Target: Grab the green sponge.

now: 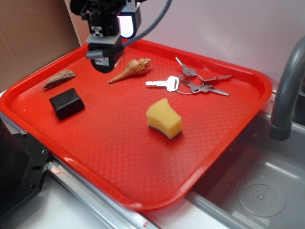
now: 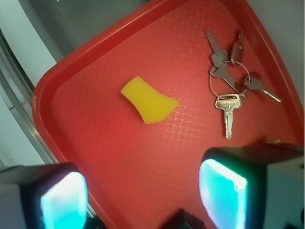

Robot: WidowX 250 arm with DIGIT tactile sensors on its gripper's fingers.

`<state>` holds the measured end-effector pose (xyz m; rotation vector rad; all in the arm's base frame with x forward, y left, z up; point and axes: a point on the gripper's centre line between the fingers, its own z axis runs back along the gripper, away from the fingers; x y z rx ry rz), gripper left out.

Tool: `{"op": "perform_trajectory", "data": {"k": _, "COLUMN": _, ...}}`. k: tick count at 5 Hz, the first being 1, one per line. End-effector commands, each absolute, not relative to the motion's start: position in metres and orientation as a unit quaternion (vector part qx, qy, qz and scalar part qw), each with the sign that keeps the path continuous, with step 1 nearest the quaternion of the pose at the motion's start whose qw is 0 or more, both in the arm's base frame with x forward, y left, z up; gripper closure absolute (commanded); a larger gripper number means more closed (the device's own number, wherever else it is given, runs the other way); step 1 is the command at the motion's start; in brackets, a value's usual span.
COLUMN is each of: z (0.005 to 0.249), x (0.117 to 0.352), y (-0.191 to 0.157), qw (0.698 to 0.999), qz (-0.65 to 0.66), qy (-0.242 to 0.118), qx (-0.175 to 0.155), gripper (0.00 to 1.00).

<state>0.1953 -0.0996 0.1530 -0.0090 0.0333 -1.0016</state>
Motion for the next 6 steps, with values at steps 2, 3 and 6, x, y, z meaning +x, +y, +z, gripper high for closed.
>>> {"op": "perform_trajectory", "data": {"k": 2, "z": 0.15, "x": 0.239, "y": -0.114, "qw": 0.838, "qz": -0.545, "qy": -0.024, "qx": 0.014, "gripper": 0.0}}
{"op": "perform_trajectory", "data": {"k": 3, "z": 0.118, "x": 0.235, "y": -0.135, "qw": 0.807, "qz": -0.591, "qy": 0.014, "qx": -0.013, "gripper": 0.0}}
{"op": "perform_trajectory", "data": {"k": 6, "z": 0.067, "x": 0.203, "y": -0.11, "qw": 0.796, "qz": -0.599, "qy": 0.086, "qx": 0.003, "gripper": 0.0}}
